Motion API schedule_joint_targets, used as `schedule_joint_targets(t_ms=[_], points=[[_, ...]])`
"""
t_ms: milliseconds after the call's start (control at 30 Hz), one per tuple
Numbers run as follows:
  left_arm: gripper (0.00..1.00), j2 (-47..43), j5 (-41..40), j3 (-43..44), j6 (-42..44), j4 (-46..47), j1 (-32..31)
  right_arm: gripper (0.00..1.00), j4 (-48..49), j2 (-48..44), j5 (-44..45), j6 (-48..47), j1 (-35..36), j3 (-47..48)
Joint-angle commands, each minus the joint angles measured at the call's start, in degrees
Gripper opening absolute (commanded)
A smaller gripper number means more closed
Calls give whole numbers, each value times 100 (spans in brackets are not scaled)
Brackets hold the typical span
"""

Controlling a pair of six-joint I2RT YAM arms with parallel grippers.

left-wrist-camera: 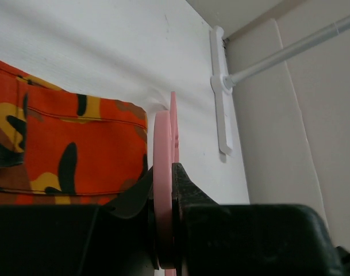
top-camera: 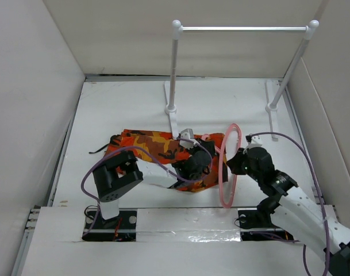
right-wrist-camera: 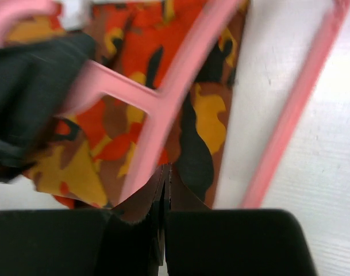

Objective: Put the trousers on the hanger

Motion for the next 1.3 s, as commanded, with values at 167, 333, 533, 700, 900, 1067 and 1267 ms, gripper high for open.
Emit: schedule_joint_targets(t_ms=[167,333,533,700,900,1067,1267], points=[[0,20,-643,-169,-15,432,61,43,1673,469,20,466,-153,-738],[0,205,-441,-205,82,546,114,54,1973,1180,-94,343,-364,-713],[0,301,-361,-266,144,599,167,53,2334,2103,-183,263,-417,-538],[0,407,-431,-336,188,599,167,55,2377,2253,82,509,-417,-580],[0,503,-563,-372,319,651,167,56,2642,2710,-261,510,-417,-563],[0,548,-818,-336,617,660,219,46,2896,3018,-612,422,-417,-563],[0,398,-1046,-626,882,695,333,0,2565,2247,-482,448,-487,-713]])
